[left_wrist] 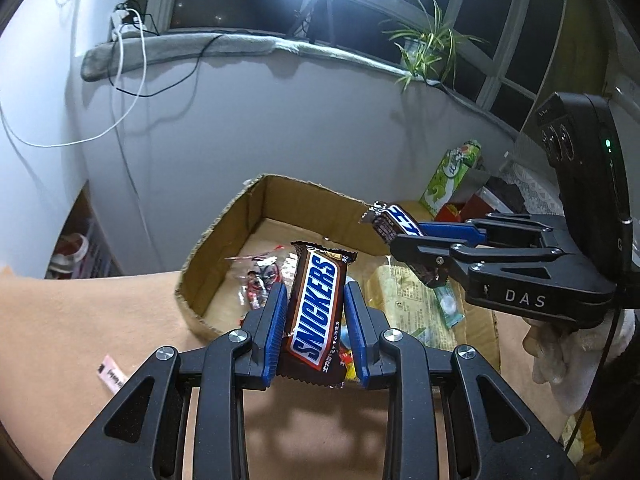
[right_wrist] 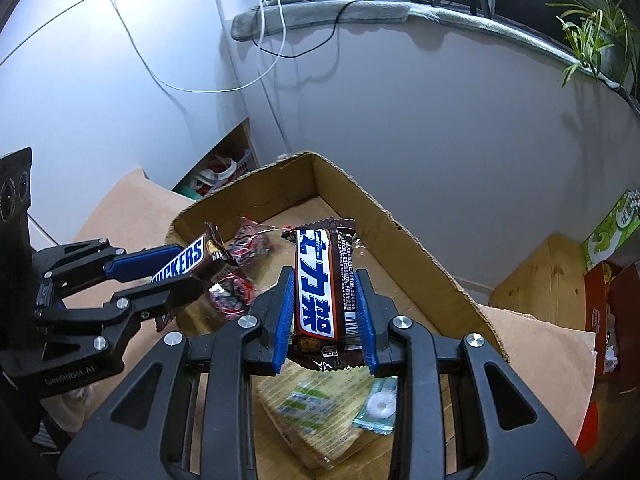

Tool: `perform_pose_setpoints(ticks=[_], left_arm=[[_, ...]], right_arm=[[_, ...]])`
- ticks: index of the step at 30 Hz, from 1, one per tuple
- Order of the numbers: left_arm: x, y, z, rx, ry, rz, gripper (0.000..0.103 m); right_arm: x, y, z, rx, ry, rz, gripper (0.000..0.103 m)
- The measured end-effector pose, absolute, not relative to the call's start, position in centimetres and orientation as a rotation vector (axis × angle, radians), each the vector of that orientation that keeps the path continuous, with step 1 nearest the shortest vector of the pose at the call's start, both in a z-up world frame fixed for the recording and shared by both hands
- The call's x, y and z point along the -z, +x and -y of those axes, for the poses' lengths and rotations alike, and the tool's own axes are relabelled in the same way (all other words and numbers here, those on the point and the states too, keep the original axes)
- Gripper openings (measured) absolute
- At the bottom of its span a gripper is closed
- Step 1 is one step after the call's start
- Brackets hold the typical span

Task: Organize snacks
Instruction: 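Carry both chocolate bars into the box and open both grippers, then move both grippers back over the remaining small candies on the table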

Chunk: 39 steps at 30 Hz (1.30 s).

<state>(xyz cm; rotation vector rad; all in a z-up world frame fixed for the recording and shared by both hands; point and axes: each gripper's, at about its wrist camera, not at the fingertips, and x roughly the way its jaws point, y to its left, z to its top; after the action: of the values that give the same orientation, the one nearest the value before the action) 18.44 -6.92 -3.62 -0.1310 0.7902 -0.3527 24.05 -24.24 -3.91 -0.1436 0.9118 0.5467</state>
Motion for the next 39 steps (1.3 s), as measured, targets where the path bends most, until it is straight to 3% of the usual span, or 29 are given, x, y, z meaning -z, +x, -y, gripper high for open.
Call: perform_pose_setpoints(ticks=[6, 8, 10, 12, 29, 32, 39], left_arm=[[4.3, 18.9, 7.9, 0.357, -0.120, -0.807, 0.028], [4.4, 19.0, 8.0, 0.350, -0.117, -0.813, 0.031], [4.3, 19.0, 8.1, 0.346, -0.118, -0.813, 0.045], [4.1, 18.9, 8.2, 0.338, -0.113, -0.805, 0.048], [3.3, 17.8, 8.2, 0.340, -0.108, -0.787, 0.048], [2.7, 17.1, 8.0, 0.334, -0.106, -0.776, 0.048], [1.4, 14.9, 7.8, 0.322, -0.080, -0.744, 0.048]], right_arm=[[4.4, 24.5, 24.4, -0.525, -0.154, -0.911, 0.032], [4.4, 24.5, 24.5, -0.515, -0.155, -0.907, 0.042], [4.3, 24.5, 24.6, -0.508, -0.150, -0.898, 0.057], [4.1, 24.3, 24.8, -0.501, -0.147, -0.887, 0.058], [2.8, 23.0, 25.2, -0.495, -0.141, -0.874, 0.058], [2.2, 22.2, 25.3, -0.496, -0.138, -0.865, 0.068], [1.0, 20.3, 25.1, -0.503, -0.144, -0.841, 0.069]])
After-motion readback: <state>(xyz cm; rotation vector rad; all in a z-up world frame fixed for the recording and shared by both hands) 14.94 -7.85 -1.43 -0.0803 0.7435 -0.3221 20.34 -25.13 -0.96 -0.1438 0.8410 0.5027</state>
